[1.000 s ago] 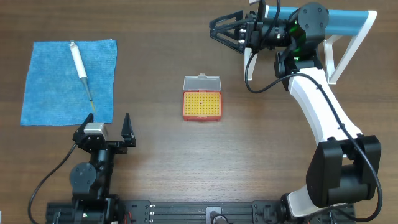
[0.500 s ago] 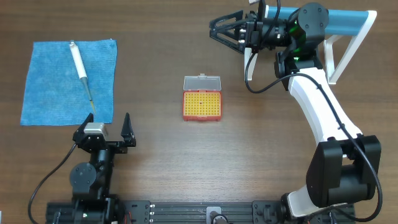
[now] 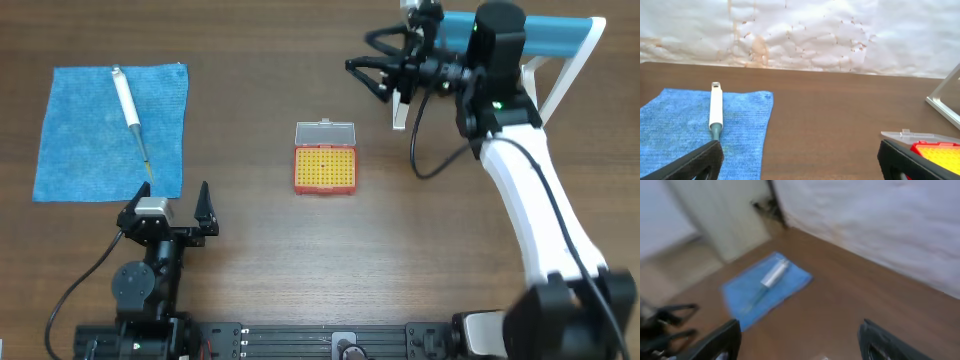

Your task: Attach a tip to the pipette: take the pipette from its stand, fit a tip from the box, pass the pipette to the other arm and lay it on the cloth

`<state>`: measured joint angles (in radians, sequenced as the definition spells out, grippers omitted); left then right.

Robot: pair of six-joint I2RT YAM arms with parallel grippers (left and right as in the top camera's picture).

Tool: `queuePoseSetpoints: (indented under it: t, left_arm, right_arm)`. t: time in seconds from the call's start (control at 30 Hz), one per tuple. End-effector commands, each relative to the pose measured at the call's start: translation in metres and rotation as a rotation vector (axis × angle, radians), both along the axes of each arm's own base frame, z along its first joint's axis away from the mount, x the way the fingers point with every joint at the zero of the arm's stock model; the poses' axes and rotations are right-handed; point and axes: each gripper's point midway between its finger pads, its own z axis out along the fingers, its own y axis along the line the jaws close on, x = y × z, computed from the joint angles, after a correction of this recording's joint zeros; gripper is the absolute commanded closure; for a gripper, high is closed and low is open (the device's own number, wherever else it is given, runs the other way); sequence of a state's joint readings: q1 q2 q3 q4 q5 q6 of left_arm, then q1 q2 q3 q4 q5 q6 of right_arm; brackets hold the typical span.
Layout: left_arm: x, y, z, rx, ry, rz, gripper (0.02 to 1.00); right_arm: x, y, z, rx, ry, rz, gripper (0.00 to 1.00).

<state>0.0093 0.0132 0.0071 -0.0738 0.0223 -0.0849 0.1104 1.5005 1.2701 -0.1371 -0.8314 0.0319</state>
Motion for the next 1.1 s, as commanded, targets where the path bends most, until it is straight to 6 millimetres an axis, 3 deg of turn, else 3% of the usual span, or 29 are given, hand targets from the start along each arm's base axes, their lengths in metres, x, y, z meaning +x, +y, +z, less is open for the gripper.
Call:
queuePoseSetpoints:
  t: [0.03, 0.17, 0.27, 0.37, 0.47, 0.57, 0.67, 0.7, 0.77, 0.9, 1.1]
  left_arm:
    - [0.000, 0.000, 0.000, -0.012, -0.001, 0.004, 0.018]
    - [0.000, 0.000, 0.000, -0.012, -0.001, 0.004, 0.020]
    - [0.000, 0.000, 0.000, -0.012, -0.001, 0.004, 0.018]
    - [0.000, 0.000, 0.000, -0.012, -0.001, 0.004, 0.018]
    - [0.000, 0.000, 0.000, -0.012, -0.001, 0.004, 0.018]
    - [0.000, 0.000, 0.000, -0.012, -0.001, 0.004, 0.020]
    - [0.000, 0.000, 0.000, -0.012, 0.000, 0.004, 0.018]
    - [0.000, 0.000, 0.000, -0.012, 0.000, 0.004, 0.018]
    - [0.000, 0.000, 0.000, -0.012, 0.000, 0.004, 0.018]
    - [0.000, 0.000, 0.000, -0.012, -0.001, 0.004, 0.018]
    - [0.000, 0.000, 0.000, -0.012, -0.001, 0.004, 0.018]
  right_arm:
    - [0.004, -0.084, 0.047, -0.390, -0.304, -0.525, 0.237]
    - [-0.031, -0.131, 0.056, -0.424, -0.341, -0.685, 0.235]
    - [-0.061, -0.163, 0.042, -0.381, -0.314, -0.840, 0.235]
    - [-0.092, -0.182, 0.019, -0.317, -0.340, -0.942, 0.235]
    - [-0.116, -0.191, -0.009, -0.242, -0.368, -1.012, 0.237]
    - [-0.138, -0.198, -0.051, -0.106, -0.358, -1.083, 0.237]
    - [-0.147, -0.200, -0.085, -0.024, -0.353, -1.101, 0.237]
    - [-0.152, -0.202, -0.106, 0.010, -0.348, -1.113, 0.235]
    - [-0.156, -0.205, -0.124, 0.004, -0.326, -1.124, 0.235]
    - [-0.164, -0.214, -0.137, -0.034, -0.282, -1.176, 0.233]
    - [-0.172, -0.212, -0.150, -0.097, -0.257, -1.152, 0.233]
